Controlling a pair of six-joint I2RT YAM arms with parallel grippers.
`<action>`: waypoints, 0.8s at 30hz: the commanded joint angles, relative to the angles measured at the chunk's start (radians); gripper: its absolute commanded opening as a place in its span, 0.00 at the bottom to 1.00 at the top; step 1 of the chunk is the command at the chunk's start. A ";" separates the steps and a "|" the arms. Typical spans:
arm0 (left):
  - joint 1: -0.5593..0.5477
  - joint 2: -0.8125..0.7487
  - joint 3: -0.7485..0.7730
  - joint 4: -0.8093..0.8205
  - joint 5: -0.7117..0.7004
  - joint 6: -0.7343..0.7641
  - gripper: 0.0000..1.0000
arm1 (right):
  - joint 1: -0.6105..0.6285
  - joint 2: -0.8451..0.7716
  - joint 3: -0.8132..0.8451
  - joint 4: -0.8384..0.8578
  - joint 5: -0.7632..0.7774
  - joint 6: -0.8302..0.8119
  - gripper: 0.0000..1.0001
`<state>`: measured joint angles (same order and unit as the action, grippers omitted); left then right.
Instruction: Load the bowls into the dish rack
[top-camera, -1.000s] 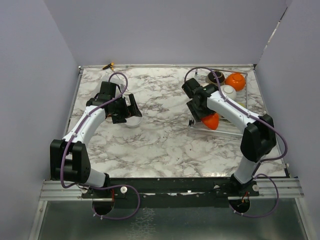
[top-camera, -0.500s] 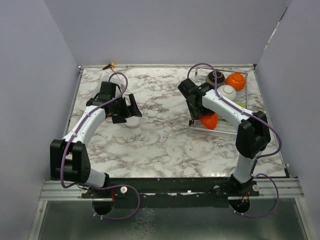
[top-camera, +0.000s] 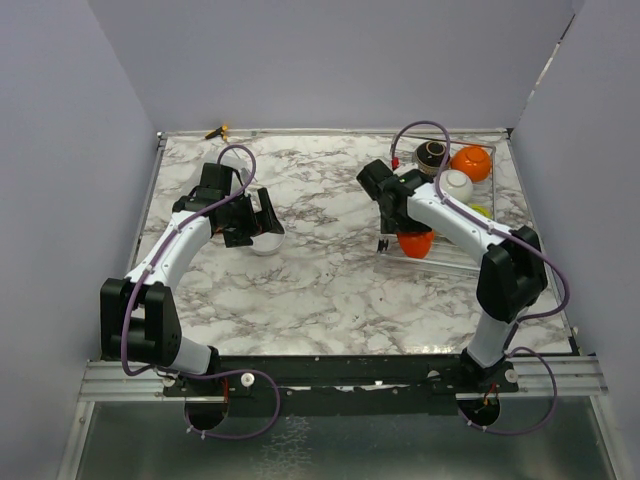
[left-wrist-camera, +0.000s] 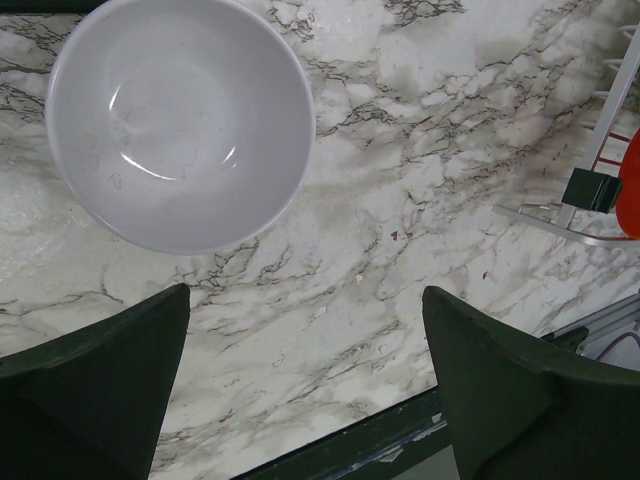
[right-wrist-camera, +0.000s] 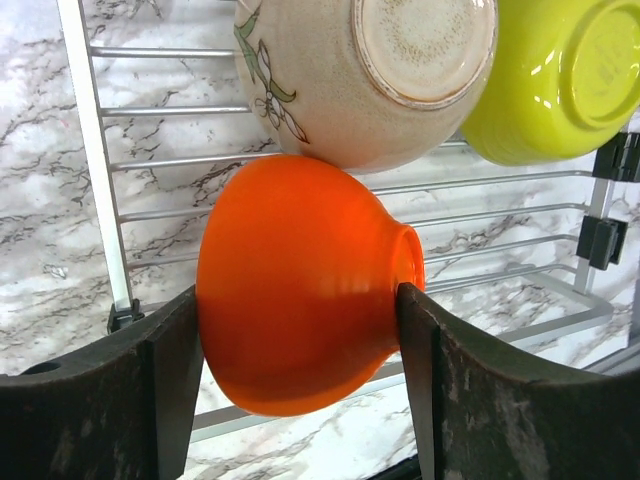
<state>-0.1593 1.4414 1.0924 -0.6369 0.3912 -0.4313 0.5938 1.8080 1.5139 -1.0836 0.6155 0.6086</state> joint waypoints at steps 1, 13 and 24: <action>-0.001 0.010 0.017 -0.012 -0.023 0.014 0.99 | -0.016 0.052 -0.085 -0.006 -0.136 0.187 0.70; -0.002 0.014 0.014 -0.012 -0.026 0.015 0.99 | -0.016 -0.017 -0.038 -0.027 -0.161 -0.029 0.99; -0.001 0.026 0.018 -0.012 -0.024 0.014 0.99 | -0.016 -0.073 -0.007 -0.017 -0.239 -0.123 1.00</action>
<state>-0.1593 1.4555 1.0924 -0.6373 0.3901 -0.4286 0.5732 1.7836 1.4857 -1.0412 0.4782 0.5377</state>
